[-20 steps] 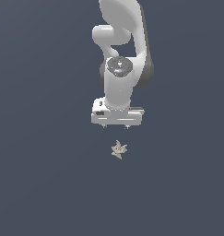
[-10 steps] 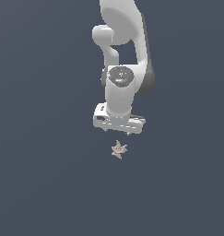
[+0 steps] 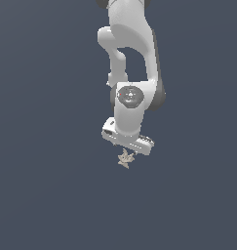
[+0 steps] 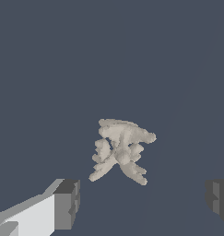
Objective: Pick up the object and move it to a goal position.
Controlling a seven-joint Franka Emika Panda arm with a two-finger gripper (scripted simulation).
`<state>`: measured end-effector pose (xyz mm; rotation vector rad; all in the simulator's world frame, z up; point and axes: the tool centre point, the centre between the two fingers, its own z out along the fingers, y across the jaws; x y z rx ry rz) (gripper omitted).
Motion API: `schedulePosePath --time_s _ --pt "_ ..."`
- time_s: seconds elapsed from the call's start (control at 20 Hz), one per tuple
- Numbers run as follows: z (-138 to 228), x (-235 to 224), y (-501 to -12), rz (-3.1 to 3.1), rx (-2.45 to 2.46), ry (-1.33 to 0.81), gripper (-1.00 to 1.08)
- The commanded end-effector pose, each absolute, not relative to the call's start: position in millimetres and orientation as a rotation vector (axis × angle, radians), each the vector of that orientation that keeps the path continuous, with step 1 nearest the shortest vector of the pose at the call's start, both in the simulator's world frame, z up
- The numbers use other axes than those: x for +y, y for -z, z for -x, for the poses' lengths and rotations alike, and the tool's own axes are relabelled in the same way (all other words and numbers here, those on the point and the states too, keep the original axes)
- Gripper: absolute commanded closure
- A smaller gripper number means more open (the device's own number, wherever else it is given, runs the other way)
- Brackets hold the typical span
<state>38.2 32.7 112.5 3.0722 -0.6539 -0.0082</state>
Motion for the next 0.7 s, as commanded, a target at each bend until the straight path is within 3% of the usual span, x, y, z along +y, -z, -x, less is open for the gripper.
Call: schedulePosePath --time_s 0.0,0.65 --pt "-43 34 -106 -3.056 -0.729 0.005 -0.92" --pt "-50 38 -92 -3.019 -0.87 0.001 -0.92"
